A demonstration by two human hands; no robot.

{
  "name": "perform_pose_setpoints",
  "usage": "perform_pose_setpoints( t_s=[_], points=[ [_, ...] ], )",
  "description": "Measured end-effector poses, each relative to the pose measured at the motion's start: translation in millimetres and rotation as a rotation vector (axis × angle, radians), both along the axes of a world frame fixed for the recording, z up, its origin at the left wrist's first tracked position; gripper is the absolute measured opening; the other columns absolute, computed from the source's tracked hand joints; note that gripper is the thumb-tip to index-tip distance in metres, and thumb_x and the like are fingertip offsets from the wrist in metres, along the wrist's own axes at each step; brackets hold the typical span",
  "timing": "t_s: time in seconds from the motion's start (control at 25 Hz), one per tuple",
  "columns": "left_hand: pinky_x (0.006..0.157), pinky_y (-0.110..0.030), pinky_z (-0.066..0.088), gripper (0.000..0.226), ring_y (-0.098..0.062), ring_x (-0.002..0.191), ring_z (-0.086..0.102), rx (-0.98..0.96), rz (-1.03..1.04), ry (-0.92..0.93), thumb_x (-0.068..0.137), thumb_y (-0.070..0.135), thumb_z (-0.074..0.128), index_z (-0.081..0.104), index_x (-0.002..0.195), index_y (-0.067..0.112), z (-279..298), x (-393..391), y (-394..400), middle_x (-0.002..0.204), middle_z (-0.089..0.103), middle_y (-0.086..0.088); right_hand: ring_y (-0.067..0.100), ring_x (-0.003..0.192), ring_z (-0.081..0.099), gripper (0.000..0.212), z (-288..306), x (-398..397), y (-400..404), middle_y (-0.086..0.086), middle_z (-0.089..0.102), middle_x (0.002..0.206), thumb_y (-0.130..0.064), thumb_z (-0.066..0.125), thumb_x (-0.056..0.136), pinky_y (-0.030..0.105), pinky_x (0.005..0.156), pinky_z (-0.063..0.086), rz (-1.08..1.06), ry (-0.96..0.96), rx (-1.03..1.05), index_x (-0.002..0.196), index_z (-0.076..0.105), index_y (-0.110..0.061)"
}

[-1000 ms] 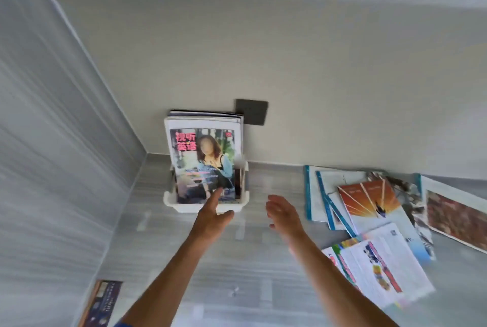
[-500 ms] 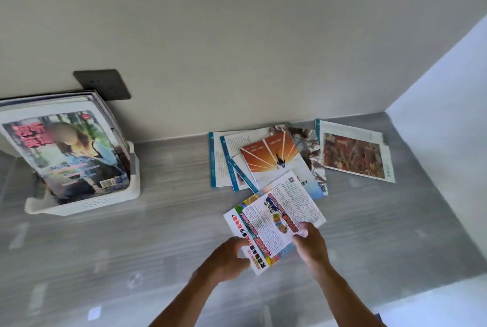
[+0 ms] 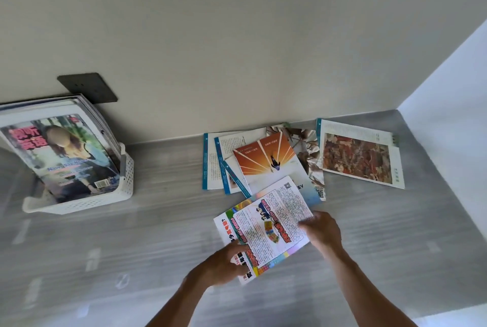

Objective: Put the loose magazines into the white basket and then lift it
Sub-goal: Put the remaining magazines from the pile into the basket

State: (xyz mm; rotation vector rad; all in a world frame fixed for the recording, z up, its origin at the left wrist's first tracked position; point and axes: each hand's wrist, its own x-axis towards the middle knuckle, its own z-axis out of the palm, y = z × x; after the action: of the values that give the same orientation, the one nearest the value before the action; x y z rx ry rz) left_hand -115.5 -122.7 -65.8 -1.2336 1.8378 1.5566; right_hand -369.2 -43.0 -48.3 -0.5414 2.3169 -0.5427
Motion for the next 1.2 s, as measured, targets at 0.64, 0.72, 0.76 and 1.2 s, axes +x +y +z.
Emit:
perform_pose_setpoints(
  t_s=[0.64, 0.72, 0.76, 1.2],
  points=[
    [0.064, -0.032, 0.056, 0.042, -0.028, 0.084, 0.071, -0.056, 0.899, 0.438, 0.077, -0.007, 0.066, 0.067, 0.108, 0.022, 124.3, 89.1, -88.4, 0.091, 0.077, -0.006, 0.006, 0.098, 0.059, 0.040, 54.6, 134.5, -15.9, -0.006, 0.067, 0.111, 0.001, 0.058, 0.072, 0.031, 0.085, 0.053, 0.729, -0.058, -0.708, 0.095, 0.070, -0.030],
    [0.069, -0.035, 0.055, 0.042, -0.035, 0.086, 0.067, 0.018, 0.920, 0.668, 0.077, -0.011, 0.065, 0.061, 0.110, 0.015, 120.8, 116.1, -79.2, 0.100, 0.074, -0.019, 0.015, 0.093, 0.061, 0.040, 55.8, 137.3, -36.0, 0.000, 0.061, 0.116, -0.009, 0.061, 0.071, 0.026, 0.071, 0.055, 0.263, -0.317, -0.651, 0.101, 0.066, -0.036],
    [0.076, -0.041, 0.052, 0.043, -0.039, 0.090, 0.064, 0.051, 0.929, 0.773, 0.076, -0.009, 0.065, 0.058, 0.113, 0.010, 121.0, 130.3, -77.4, 0.106, 0.070, -0.027, 0.018, 0.093, 0.062, 0.045, 58.7, 139.0, -48.3, -0.002, 0.059, 0.120, -0.019, 0.065, 0.067, 0.026, 0.066, 0.053, 0.121, -0.437, -0.602, 0.107, 0.062, -0.039],
    [0.074, -0.022, 0.055, 0.018, -0.012, 0.085, 0.072, -0.487, 1.073, 0.685, 0.083, -0.004, 0.067, 0.069, 0.093, 0.011, 128.4, 255.8, -114.4, 0.091, 0.078, -0.001, 0.009, 0.059, 0.062, 0.016, 81.9, 242.8, -173.4, -0.007, 0.077, 0.081, -0.013, 0.071, 0.085, 0.018, 0.050, 0.048, 0.486, -0.546, -0.536, 0.085, 0.076, -0.028]
  ],
)
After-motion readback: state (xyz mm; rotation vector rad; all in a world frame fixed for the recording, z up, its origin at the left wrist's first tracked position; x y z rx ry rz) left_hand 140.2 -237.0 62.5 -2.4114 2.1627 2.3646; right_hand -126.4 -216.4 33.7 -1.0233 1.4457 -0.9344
